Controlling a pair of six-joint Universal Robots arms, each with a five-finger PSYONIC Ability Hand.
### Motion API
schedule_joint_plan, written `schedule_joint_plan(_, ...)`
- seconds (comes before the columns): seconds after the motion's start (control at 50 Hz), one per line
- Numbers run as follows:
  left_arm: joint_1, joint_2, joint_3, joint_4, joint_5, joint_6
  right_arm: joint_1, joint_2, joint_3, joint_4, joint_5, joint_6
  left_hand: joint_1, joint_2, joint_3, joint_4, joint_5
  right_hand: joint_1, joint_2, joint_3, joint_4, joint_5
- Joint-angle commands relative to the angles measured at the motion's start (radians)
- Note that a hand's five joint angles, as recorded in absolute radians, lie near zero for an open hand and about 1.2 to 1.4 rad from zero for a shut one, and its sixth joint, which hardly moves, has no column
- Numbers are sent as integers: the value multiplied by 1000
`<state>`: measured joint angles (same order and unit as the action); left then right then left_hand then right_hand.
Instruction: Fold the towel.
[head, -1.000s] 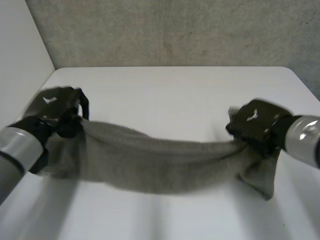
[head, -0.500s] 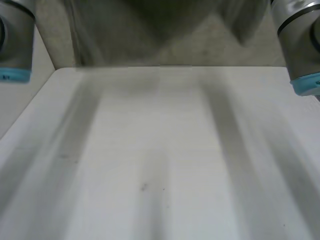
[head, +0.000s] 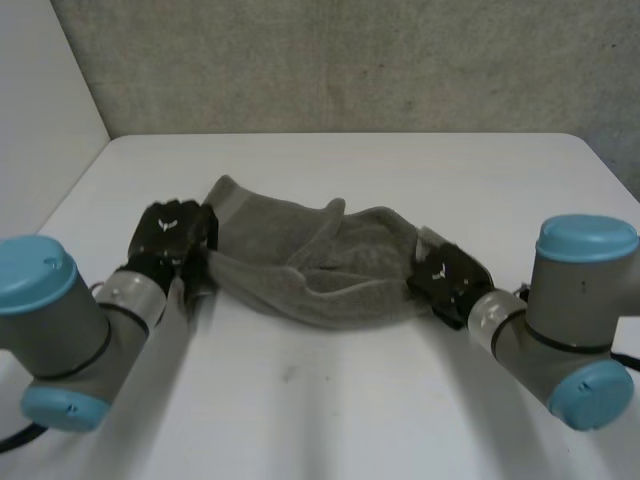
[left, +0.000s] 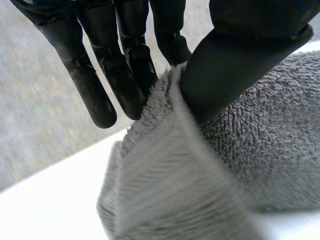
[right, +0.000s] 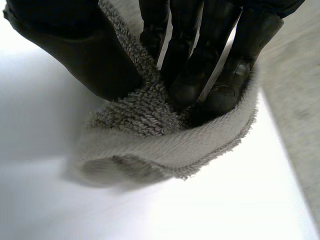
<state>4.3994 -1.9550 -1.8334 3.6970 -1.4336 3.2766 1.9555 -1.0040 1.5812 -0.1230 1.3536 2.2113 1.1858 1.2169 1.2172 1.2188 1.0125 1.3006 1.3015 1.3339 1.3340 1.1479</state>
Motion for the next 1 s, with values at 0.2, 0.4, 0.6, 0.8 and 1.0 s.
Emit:
schedule_joint_plan(0.2, 40, 186, -159, -8, 1, -2, -95, -280, 247, 31, 4, -18, 210, 179, 179, 177, 209, 0, -1, -33, -34, -22)
schedule_joint_plan(0.4, 34, 272, -251, 1, 2, -2, -141, -421, 221, 171, -25, 38, 210, 179, 179, 177, 209, -860, -861, -894, -894, -882)
schedule_joint_plan(0.6, 35, 275, -271, 9, 9, -2, -138, -401, -47, 350, -51, 396, 210, 179, 179, 177, 209, -819, -820, -853, -853, -841)
schedule_joint_plan(0.8, 37, 286, -271, 9, 9, -2, -55, -205, -325, 453, -44, 438, 210, 179, 179, 177, 209, -805, -806, -838, -838, -826)
schedule_joint_plan(1.0, 37, 298, -280, 11, 9, -2, -3, -44, -544, 480, -16, 435, 210, 179, 179, 177, 209, -261, -262, -294, -295, -283)
